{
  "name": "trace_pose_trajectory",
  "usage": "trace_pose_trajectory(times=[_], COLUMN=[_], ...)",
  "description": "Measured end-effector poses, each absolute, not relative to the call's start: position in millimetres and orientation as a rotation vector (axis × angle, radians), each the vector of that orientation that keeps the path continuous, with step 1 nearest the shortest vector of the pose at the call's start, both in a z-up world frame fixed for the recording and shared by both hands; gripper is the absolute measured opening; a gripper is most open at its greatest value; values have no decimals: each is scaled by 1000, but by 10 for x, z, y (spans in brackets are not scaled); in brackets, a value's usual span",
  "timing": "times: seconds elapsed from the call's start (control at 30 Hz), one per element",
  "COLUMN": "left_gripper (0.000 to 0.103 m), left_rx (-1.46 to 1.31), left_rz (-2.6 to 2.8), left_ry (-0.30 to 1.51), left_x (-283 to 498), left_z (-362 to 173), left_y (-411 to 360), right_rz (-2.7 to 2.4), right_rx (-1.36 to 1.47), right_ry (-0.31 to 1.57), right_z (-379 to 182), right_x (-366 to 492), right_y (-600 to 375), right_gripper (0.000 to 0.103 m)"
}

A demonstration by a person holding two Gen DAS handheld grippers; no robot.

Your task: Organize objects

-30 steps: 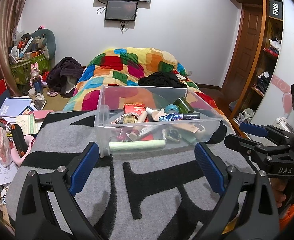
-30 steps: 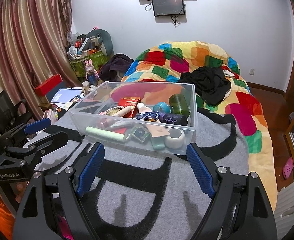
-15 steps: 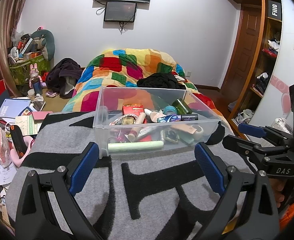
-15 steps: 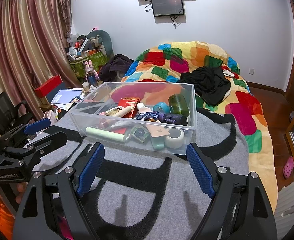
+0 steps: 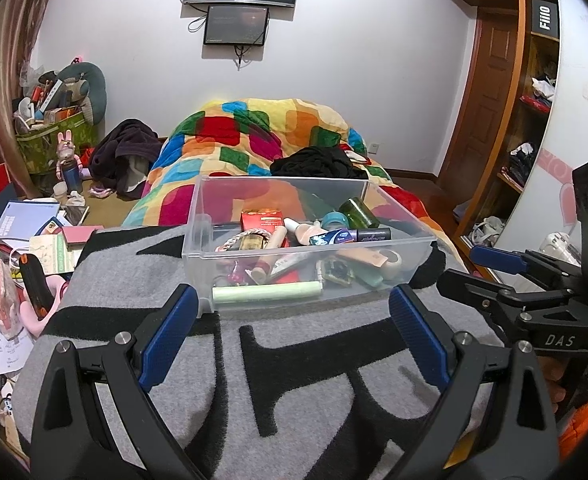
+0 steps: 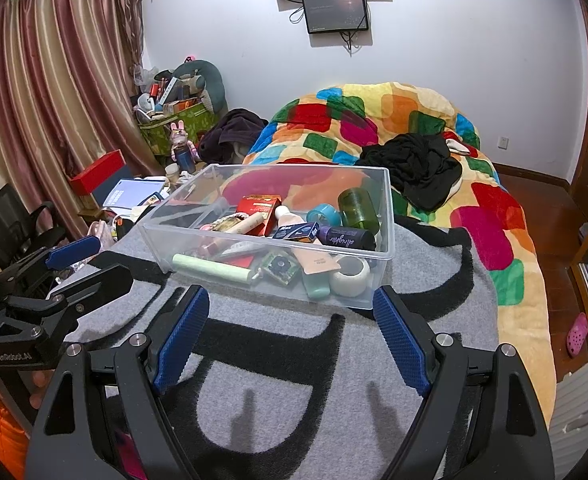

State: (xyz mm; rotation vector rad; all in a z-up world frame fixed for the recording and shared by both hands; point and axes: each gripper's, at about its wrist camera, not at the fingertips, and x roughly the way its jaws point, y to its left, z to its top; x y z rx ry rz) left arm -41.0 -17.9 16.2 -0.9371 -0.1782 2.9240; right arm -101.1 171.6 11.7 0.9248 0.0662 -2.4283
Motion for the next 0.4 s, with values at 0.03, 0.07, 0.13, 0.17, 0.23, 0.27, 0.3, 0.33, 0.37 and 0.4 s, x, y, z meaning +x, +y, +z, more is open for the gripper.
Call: trace_pose_trajectory(times=[0.03, 0.07, 0.13, 0.17, 0.23, 0.27, 0.3, 0.33, 0.37, 0.4], left_gripper=[97, 97, 97, 97, 97, 97, 97, 97, 97, 97], left_rx=[-939, -941, -943, -945, -945, -943, -941, -937, -936, -935], left_rz=[2922, 2921, 2919, 2920, 2916, 2911, 2911, 2913, 2914, 2913], left_ry=[-179, -182, -191, -195, -200, -202, -202, -201, -199, -198], left_x=[-412, -414, -420, -421, -420, -418, -413, -406, -405, -402], left_z=[161, 165, 163, 162, 163, 166, 169, 174, 177, 181], left_y=[-179, -181, -191, -196, -203, -203, -201, -199, -195, -194], right_rz=[-2428, -2428, -2428, -2428, -2428, -2428, -2428, -2428, -2428, -2429], right_rx=[926, 926, 926, 926, 927, 927, 927, 926, 926, 927], right_ry=[67, 67, 68, 68, 68, 68, 67, 67, 67, 67], right_z=[118, 121, 122, 122, 122, 121, 121, 121, 122, 123], right_x=[-1009, -1005, -999, -999, -997, -996, -996, -996, -997, -995], right_y=[1712, 1708, 1703, 1702, 1699, 1699, 1700, 1700, 1699, 1697], right_gripper=[82, 82, 82, 82, 82, 82, 82, 82, 82, 82])
